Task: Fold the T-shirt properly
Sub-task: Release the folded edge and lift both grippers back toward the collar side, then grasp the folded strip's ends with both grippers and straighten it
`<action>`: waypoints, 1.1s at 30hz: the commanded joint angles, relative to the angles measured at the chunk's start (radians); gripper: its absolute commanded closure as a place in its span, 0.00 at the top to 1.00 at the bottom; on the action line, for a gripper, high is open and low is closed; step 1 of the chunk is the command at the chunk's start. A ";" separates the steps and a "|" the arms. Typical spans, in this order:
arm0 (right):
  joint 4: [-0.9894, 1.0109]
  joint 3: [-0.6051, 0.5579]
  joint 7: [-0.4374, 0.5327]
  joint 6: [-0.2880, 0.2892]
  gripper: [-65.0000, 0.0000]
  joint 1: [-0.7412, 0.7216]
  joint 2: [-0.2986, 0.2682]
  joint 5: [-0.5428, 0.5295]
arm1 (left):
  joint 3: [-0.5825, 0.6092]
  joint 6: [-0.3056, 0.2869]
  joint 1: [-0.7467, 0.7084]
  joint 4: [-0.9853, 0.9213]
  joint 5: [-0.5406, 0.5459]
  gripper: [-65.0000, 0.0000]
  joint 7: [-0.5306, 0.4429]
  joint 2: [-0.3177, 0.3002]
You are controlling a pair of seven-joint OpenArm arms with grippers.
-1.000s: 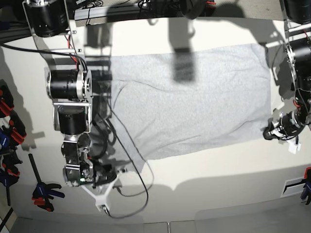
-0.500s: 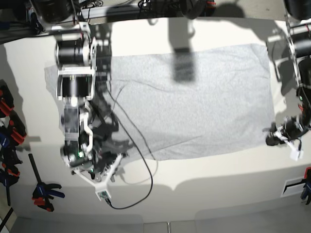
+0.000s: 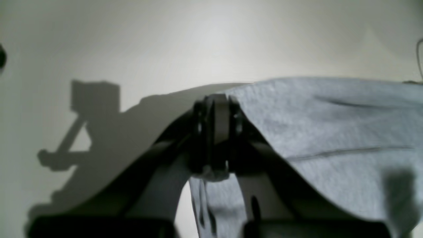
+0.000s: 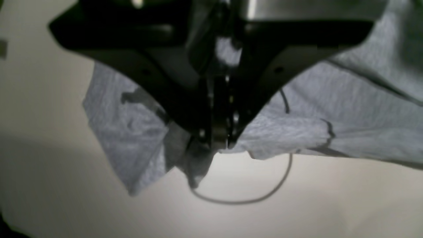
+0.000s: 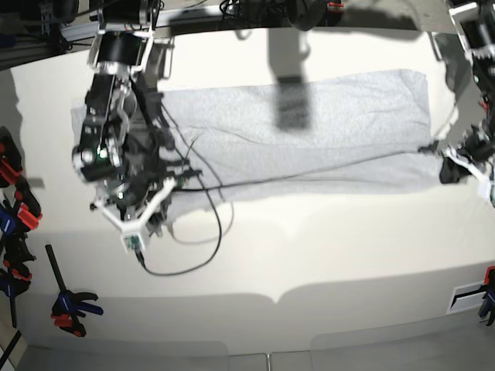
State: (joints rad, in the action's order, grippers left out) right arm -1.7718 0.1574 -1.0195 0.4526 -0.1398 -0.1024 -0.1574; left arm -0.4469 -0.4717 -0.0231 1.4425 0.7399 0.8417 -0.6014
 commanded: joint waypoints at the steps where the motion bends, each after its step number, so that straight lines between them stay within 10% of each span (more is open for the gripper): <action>1: -0.044 0.000 0.020 0.004 0.00 0.000 -0.006 -0.011 | -0.021 0.001 -0.014 0.043 0.013 0.00 -0.015 -0.018; 33: -0.266 0.277 -0.058 0.003 0.00 0.326 -0.005 -0.082 | -0.031 0.000 -0.282 0.122 0.029 0.00 0.037 0.008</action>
State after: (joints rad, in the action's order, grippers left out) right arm -2.0174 0.4282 -1.0985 0.4530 0.1970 -0.0994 -0.2390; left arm -0.4660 -0.4721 -0.3103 1.5467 0.7567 0.8948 -0.5709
